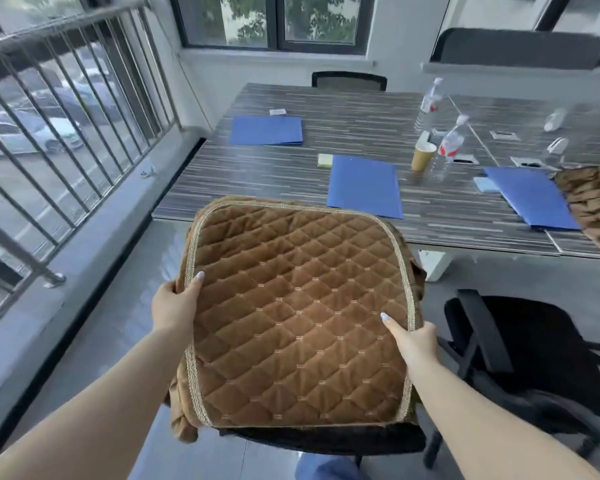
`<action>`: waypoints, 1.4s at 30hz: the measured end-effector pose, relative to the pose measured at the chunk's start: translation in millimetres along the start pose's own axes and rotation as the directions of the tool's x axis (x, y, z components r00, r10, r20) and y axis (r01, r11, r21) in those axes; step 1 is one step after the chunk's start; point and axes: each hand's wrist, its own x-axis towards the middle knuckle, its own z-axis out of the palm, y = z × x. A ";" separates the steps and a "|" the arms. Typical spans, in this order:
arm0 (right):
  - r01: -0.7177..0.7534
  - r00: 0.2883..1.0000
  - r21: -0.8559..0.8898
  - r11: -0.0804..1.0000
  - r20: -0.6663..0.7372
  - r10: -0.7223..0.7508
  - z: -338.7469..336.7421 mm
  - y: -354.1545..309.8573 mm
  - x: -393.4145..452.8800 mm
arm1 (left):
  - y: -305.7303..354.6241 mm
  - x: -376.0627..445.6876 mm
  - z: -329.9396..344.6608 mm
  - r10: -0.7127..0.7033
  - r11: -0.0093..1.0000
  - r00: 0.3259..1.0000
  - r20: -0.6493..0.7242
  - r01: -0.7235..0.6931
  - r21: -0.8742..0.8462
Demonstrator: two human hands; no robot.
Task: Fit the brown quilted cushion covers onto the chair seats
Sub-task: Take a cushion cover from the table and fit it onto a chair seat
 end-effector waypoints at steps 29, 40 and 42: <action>-0.216 0.966 -0.262 0.941 -0.196 0.167 173.8 10.3 239.1 | -121.8 257.2 217.0 -0.203 0.915 0.941 0.269 0.085 0.394; -0.334 0.936 -0.334 0.881 -0.228 0.268 208.2 114.1 241.8 | -250.0 261.1 235.8 -0.319 0.810 0.914 0.252 0.124 0.573; -0.363 0.927 -0.329 0.872 -0.224 0.301 208.4 134.4 235.9 | -272.0 256.6 229.7 -0.363 0.792 0.898 0.248 0.157 0.590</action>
